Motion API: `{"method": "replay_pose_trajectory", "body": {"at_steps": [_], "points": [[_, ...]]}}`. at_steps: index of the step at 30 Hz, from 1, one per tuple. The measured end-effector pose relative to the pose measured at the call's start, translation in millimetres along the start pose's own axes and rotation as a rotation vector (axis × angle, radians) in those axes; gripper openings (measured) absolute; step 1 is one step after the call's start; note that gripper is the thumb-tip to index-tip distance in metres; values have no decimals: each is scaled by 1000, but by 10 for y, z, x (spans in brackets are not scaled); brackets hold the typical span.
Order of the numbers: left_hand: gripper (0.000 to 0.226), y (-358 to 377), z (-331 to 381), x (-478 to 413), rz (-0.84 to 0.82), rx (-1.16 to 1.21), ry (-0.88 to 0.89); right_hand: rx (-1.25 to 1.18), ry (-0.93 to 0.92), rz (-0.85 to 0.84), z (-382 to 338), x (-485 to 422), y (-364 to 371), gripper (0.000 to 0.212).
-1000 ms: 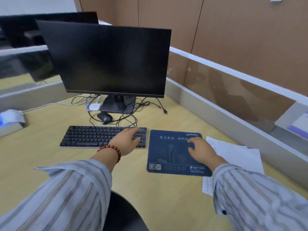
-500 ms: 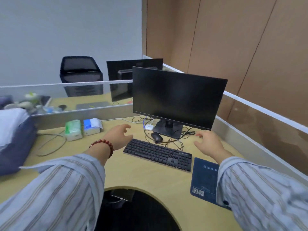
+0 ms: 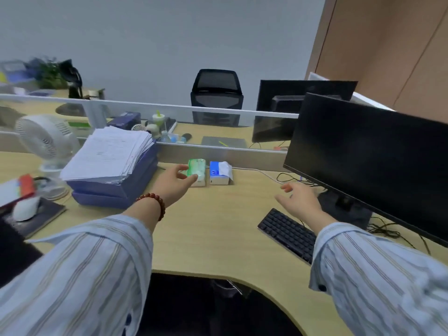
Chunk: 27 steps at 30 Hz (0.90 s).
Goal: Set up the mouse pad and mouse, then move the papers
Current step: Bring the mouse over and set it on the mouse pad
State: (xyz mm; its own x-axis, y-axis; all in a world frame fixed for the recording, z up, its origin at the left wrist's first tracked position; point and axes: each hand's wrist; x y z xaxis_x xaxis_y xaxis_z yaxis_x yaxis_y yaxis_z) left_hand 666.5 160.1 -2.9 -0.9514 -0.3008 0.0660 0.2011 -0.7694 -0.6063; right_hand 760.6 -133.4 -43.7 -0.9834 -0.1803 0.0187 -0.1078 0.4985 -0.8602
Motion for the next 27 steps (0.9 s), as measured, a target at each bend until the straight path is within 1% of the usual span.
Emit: {"method": "replay_pose_trajectory", "body": {"at_steps": [4,8,10,13,15,17,18,23,27], "points": [[45,-77,-239,-479,-12,12,-57,10,-57,-48,-266,-740,279,39],[36,-110,-424,-1089,78,20,-123,-29,-119,-95,-540,-1612,632,38],[35,-124,-489,-1370,101,35,-161,-49,-149,-131,-652,-1993,804,37],[37,-130,-528,-1762,105,26,-212,-88,-166,-181,-731,-2478,998,36],[33,-117,-528,-2005,100,36,-219,-104,-167,-188,-725,-2721,1080,36],[28,-53,-511,-2248,77,44,-212,-119,-151,-187,-656,-2911,1123,36],[29,-2,-486,-2357,60,53,-203,-131,-137,-181,-604,-2986,1129,36],[51,511,-220,-2771,-52,111,-175,-172,-21,-130,-107,-3155,993,38],[57,1046,75,-2995,-165,98,-126,-200,77,-61,516,-3067,771,42]]}}
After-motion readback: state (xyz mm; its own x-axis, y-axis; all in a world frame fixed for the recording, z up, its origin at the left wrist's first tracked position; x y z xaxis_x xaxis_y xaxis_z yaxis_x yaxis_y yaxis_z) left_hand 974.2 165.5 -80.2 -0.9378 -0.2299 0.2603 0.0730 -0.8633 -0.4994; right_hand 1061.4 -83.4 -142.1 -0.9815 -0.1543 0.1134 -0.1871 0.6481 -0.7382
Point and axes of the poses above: each hand's wrist, its own x-axis away from the middle knuckle, its own y-axis out of the palm, z = x × y, and after that the axes turned 7 degrees about -z, right-handed
